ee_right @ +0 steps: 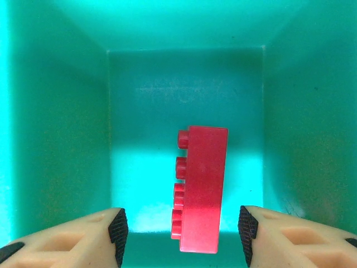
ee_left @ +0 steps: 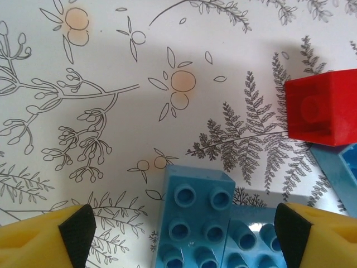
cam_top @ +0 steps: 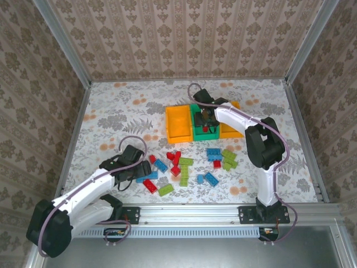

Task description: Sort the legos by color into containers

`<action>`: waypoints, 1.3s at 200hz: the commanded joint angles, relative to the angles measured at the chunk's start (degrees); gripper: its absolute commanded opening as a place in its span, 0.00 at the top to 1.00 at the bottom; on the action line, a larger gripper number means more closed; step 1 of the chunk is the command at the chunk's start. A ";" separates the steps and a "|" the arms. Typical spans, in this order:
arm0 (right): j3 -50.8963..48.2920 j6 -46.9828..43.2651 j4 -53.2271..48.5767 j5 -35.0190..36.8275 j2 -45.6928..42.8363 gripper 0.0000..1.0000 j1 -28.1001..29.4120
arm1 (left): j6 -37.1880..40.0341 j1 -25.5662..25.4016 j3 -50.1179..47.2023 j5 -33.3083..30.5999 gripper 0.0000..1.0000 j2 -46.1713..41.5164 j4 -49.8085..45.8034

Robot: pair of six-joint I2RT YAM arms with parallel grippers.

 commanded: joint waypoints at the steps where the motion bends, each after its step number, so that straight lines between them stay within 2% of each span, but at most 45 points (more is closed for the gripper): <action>1: -1.46 1.20 0.15 -0.07 -4.57 0.34 0.29 | -0.74 -0.18 -0.09 0.20 0.13 3.01 0.86; 15: -2.38 1.52 0.55 -0.03 -5.99 0.28 0.29 | -1.03 -0.02 0.27 0.16 0.15 5.15 1.21; 59: -4.60 1.59 2.54 -1.61 -9.36 0.26 0.38 | -1.43 0.33 2.32 0.40 0.23 10.22 2.63; 113: -6.59 1.47 2.15 -1.36 -10.79 0.24 0.37 | -1.30 0.69 2.59 0.19 0.43 11.73 3.56; 188: -10.40 0.87 0.75 2.65 -14.70 0.22 0.29 | -1.31 1.28 2.45 1.19 0.71 11.54 5.08; 228: -13.86 0.66 -0.21 5.51 -17.64 0.22 0.11 | -0.10 1.47 4.43 0.02 0.73 11.08 4.16; 260: -18.62 2.08 -1.02 6.16 -21.26 0.21 0.02 | 3.33 1.61 10.51 -3.04 0.73 9.90 1.94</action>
